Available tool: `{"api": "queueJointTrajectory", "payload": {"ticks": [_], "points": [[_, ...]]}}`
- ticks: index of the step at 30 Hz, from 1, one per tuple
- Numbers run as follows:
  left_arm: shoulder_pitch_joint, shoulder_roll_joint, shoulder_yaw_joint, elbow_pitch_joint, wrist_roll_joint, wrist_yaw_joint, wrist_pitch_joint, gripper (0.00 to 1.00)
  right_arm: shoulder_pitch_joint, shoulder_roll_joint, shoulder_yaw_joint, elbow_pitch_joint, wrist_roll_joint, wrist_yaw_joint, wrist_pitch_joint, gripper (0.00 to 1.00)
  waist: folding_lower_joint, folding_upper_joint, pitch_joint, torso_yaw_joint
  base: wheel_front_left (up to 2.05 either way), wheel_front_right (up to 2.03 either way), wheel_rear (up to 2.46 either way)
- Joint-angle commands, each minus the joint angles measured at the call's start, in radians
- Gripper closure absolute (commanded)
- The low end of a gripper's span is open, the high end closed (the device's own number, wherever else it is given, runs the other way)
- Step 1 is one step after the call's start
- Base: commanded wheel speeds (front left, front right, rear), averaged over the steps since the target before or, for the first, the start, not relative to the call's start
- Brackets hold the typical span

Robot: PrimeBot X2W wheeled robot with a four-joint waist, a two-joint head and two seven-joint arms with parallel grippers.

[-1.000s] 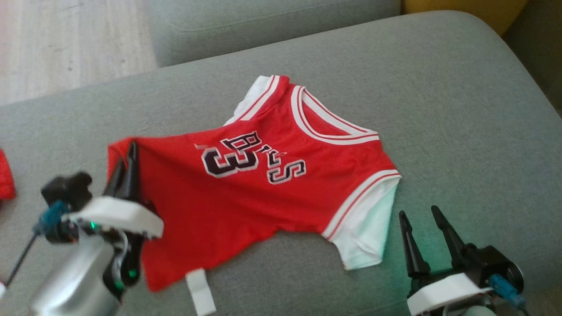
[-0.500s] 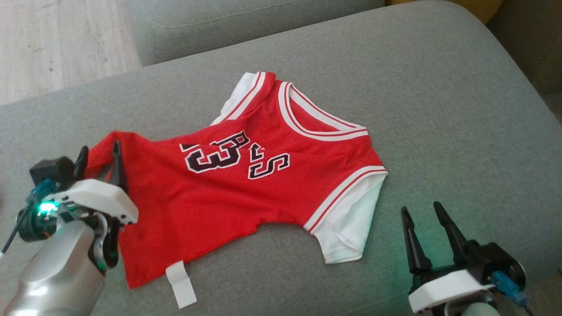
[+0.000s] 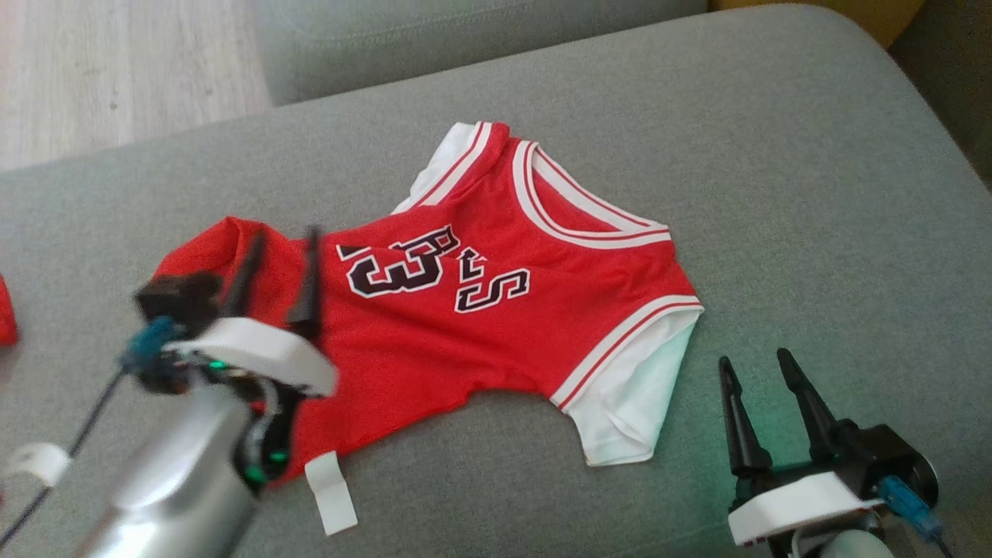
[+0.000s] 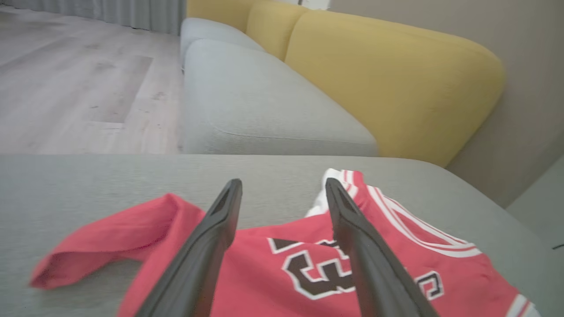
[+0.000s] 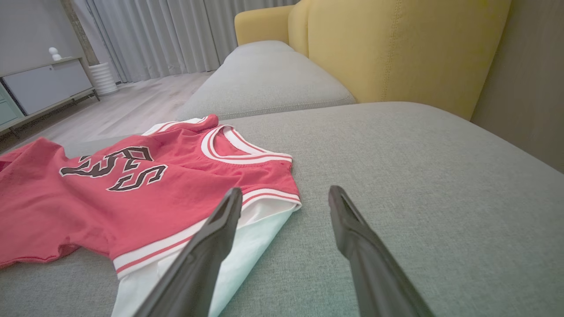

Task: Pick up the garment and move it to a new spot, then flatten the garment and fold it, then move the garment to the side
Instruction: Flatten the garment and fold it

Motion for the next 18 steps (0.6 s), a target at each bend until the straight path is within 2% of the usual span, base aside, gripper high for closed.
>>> {"api": "queueJointTrajectory", "payload": {"ticks": [1, 7, 11, 18], "points": [[-0.04, 0.008, 0.019, -0.066, 0.011, 0.0, 0.007, 0.0, -0.029, -0.004, 0.025, -0.04, 0.002, 0.007, -0.011, 0.0, 0.0, 0.0, 0.021, -0.001, 0.0, 0.0, 0.0], [-0.033, -0.105, -0.087, -0.17, 0.038, -0.004, 0.044, 0.0, -0.047, -0.004, 0.018, -0.053, 0.003, 0.007, -0.011, 0.0, 0.0, 0.0, 0.065, -0.029, 0.0, 0.0, 0.0], [-0.033, -0.165, -0.16, -0.153, 0.063, -0.014, 0.069, 0.0, -0.057, -0.004, 0.01, -0.056, 0.008, 0.007, -0.011, 0.0, 0.0, 0.0, 0.084, -0.057, 0.0, 0.0, 0.0], [-0.042, -0.25, -0.268, -0.066, 0.083, -0.06, 0.125, 0.0, -0.067, -0.004, 0.005, -0.063, 0.018, 0.007, -0.011, 0.0, 0.0, 0.0, 0.115, -0.091, 0.0, 0.0, 0.0]]}}
